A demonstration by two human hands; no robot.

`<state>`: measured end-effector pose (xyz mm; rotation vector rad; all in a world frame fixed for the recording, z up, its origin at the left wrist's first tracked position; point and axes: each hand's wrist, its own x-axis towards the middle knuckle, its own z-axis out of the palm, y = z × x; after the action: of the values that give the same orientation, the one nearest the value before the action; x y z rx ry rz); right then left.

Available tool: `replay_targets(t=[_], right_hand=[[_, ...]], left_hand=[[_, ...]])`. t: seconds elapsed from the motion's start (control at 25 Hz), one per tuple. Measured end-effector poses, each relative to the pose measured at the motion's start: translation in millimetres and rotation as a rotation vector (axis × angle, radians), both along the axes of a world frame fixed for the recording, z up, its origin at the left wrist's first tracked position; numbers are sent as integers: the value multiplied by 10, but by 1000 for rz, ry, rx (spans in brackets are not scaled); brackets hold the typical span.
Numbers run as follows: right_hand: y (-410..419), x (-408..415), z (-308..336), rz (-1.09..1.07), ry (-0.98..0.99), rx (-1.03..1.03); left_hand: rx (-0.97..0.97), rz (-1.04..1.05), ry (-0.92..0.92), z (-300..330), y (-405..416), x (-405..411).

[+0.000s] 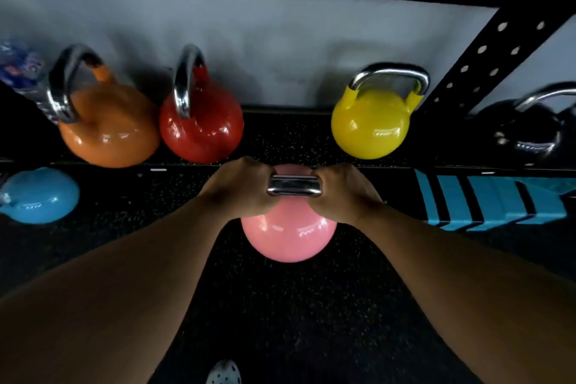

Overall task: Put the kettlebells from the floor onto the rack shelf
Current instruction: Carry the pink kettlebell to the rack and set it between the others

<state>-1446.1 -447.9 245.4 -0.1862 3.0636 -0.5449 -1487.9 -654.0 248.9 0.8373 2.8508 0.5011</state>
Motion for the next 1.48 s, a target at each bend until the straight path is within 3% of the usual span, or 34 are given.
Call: replay_targets(t=[0.2,0.6,0.92,1.12,1.48], right_hand=[[-42,-763,-24,-83,146,24],[97,-1883,-63,-224,199,-31],[131,-2353,102,-224,58,-66],[172,-2581,37,-261,59,-102],[212,-2619,33,-261,35,-89]], left_hand=[[-23,15,233,45,47,-786],[79,109,138,53,413,-1858],[155,306,34,11,532,-2253],[150,253,-26,0,559,-2517],[164,235,38,-87,558,-2574]])
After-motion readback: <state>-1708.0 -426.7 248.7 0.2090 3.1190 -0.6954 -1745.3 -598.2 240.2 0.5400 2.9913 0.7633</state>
